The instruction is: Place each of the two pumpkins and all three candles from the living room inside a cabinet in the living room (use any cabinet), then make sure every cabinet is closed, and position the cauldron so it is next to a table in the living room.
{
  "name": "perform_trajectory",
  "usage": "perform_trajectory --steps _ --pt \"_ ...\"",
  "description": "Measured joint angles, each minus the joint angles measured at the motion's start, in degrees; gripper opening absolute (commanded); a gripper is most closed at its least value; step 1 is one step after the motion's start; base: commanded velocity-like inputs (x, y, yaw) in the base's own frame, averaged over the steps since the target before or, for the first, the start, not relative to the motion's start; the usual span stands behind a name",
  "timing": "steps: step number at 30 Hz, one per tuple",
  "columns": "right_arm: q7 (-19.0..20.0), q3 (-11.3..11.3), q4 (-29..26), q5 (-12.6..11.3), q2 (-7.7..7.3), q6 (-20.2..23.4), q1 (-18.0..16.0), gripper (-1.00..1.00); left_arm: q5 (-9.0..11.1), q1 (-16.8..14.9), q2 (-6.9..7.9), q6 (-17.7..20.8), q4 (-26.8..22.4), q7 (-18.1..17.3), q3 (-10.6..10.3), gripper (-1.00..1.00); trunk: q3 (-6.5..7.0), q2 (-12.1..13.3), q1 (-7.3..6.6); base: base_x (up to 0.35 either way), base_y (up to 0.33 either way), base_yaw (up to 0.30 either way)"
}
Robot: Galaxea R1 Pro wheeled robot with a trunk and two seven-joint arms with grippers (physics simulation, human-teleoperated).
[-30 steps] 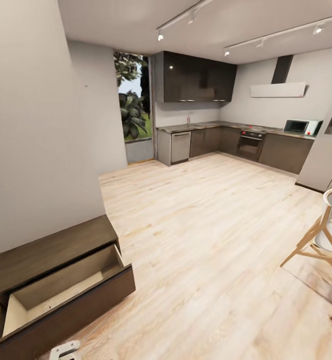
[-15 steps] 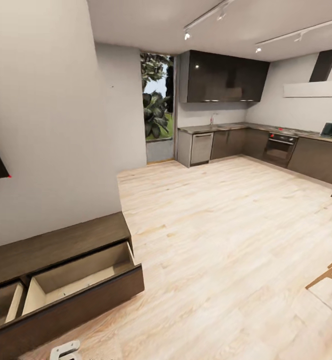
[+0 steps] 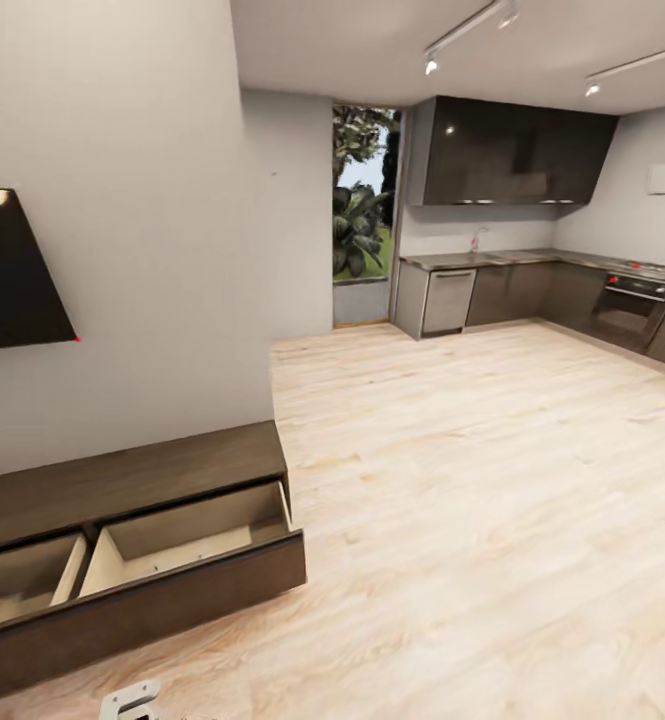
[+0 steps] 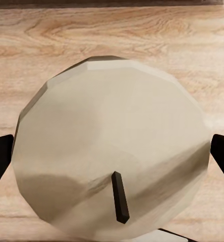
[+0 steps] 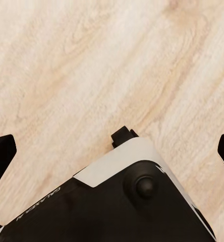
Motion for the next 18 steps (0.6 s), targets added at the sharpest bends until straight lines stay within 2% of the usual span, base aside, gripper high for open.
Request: perform_trajectory --steps 18 --pt "0.0 0.0 0.0 0.0 0.03 0.0 0.0 1.0 0.0 0.0 0.0 0.0 0.0 0.0 0.0 -1.0 0.0 0.0 0.0 0.065 -0.163 0.29"
